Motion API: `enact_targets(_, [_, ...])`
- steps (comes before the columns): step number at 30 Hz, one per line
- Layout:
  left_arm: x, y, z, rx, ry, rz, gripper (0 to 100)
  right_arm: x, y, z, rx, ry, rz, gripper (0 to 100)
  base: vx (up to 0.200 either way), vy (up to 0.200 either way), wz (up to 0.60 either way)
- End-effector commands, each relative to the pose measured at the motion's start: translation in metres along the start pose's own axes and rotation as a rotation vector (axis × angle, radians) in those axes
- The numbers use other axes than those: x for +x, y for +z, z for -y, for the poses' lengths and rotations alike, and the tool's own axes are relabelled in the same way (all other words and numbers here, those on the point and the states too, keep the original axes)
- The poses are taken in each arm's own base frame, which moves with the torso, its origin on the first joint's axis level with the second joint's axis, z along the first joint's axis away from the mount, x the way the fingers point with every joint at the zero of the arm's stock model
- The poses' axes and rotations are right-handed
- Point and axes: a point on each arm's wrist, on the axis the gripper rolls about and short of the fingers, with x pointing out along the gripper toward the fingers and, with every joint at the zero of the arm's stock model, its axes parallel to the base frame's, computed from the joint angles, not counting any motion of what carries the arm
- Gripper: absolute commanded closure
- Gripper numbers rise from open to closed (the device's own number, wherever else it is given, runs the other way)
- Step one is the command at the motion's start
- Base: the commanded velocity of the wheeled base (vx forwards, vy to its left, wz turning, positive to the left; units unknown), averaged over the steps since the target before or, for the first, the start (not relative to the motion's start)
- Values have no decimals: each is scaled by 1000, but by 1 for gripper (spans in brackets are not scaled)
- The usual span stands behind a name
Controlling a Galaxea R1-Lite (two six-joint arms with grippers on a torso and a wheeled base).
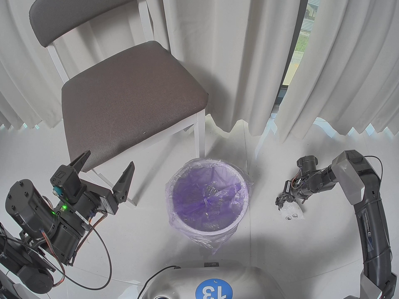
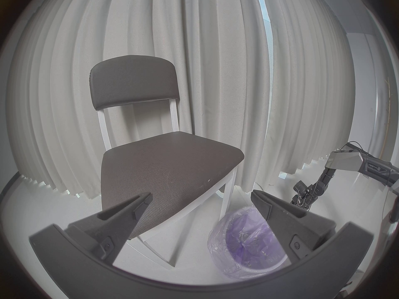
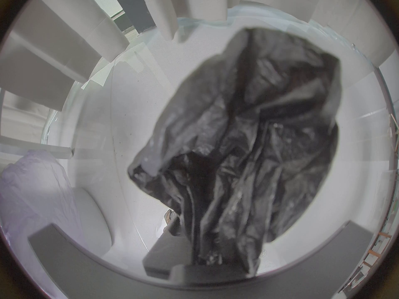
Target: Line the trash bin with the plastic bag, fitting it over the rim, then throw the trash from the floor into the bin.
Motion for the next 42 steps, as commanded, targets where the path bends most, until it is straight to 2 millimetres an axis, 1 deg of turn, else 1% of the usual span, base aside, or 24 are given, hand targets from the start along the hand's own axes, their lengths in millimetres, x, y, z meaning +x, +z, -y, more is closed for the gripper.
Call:
enact_targets(1, [0, 2, -1, -7, 3, 20, 0, 2, -1, 0, 18, 12, -5, 100, 0, 0, 0])
enact_targets(8, [-1, 3, -1, -7, 3, 21, 0, -3, 7, -4, 28, 48, 74, 100, 0, 0, 0])
enact_targets(9, [-1, 3, 0, -6, 0, 21, 0, -14, 15, -7, 25, 56, 99, 100, 0, 0, 0])
enact_targets(10, [-1, 3, 0, -6, 1, 23, 0, -16, 16, -8, 25, 58, 102, 100, 0, 0, 0])
enact_targets(11, [-1, 4, 0, -7, -2, 25, 0, -37, 27, -15, 20, 73, 127, 100, 0, 0, 0])
enact_targets(12, [-1, 4, 0, -5, -2, 26, 0, -47, 32, -17, 18, 80, 137, 100, 0, 0, 0])
enact_targets(13, [-1, 4, 0, -5, -2, 26, 0, -47, 32, -17, 18, 80, 137, 100, 0, 0, 0])
enact_targets(14, [-3, 7, -1, 3, -1, 39, 0, -73, 42, -25, 3, 94, 163, 100, 0, 0, 0])
enact_targets(16, [-6, 11, -1, 9, 0, 58, 0, -99, 47, -37, -14, 112, 183, 100, 0, 0, 0])
enact_targets(17, [-6, 11, -1, 8, -2, 60, 0, -100, 47, -38, -16, 114, 185, 100, 0, 0, 0])
enact_targets(18, [-9, 15, 0, 17, -9, 76, 0, -122, 53, -44, -36, 124, 209, 100, 0, 0, 0])
enact_targets(19, [-10, 16, 0, 19, -13, 81, 0, -128, 54, -45, -42, 125, 214, 100, 0, 0, 0])
enact_targets(20, [-13, 19, 2, 26, -26, 96, 0, -149, 59, -51, -62, 133, 237, 100, 0, 0, 0])
enact_targets(21, [-13, 19, 2, 26, -26, 96, 0, -149, 59, -51, -62, 133, 237, 100, 0, 0, 0])
enact_targets(23, [-22, 29, 2, 48, -42, 142, 0, -201, 70, -69, -102, 164, 292, 100, 0, 0, 0])
enact_targets(25, [-31, 36, -2, 80, -31, 178, 0, -242, 75, -84, -130, 203, 339, 100, 0, 0, 0])
enact_targets(26, [-33, 37, -3, 85, -30, 185, 0, -250, 75, -88, -136, 212, 348, 100, 0, 0, 0])
enact_targets(27, [-39, 40, -6, 105, -27, 206, 0, -279, 75, -101, -158, 249, 381, 100, 0, 0, 0])
enact_targets(29, [-44, 43, -8, 112, -26, 225, 0, -305, 71, -115, -184, 290, 408, 100, 0, 0, 0])
enact_targets(30, [-47, 46, -10, 117, -25, 243, 0, -327, 65, -127, -214, 330, 426, 100, 0, 0, 0])
enact_targets(33, [-49, 50, -12, 115, -24, 265, 0, -356, 44, -156, -289, 415, 426, 100, 0, 0, 0])
enact_targets(37, [-48, 54, -13, 112, -15, 281, 0, -374, 3, -193, -428, 471, 415, 100, 0, 0, 0])
enact_targets(40, [-48, 55, -14, 121, -10, 286, 0, -377, -31, -217, -536, 472, 400, 100, 0, 0, 0])
enact_targets(42, [-49, 55, -14, 126, -8, 289, 0, -376, -47, -225, -584, 486, 389, 100, 0, 0, 0])
